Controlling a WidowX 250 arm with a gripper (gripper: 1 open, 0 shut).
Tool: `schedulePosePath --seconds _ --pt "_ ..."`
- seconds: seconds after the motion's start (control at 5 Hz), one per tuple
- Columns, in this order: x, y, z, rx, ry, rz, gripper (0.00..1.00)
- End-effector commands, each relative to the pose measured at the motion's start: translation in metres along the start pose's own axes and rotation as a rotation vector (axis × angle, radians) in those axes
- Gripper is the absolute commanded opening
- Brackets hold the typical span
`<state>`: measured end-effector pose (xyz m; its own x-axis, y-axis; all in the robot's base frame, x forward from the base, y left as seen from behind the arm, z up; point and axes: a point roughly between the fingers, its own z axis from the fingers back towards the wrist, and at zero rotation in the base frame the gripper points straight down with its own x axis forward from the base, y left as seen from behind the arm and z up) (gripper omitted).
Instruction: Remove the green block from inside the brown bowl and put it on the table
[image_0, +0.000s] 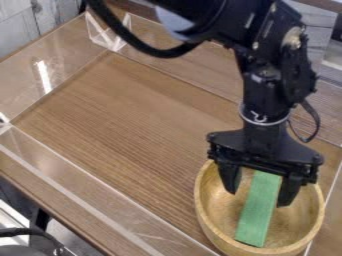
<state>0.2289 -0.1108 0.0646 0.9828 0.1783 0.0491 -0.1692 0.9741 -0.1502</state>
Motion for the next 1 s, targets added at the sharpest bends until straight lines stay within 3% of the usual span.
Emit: schedulePosePath --seconds 0.0,0.4,0.8 --pt "-0.002 -0.003 0.000 -0.020 -0.027 -0.002 1.00" --pt "-0.014 0.005 -0.021 -0.039 -0.022 -0.164 1.00" --pt "-0.006 0.021 -0.021 -0.039 -0.019 -0.274 1.00"
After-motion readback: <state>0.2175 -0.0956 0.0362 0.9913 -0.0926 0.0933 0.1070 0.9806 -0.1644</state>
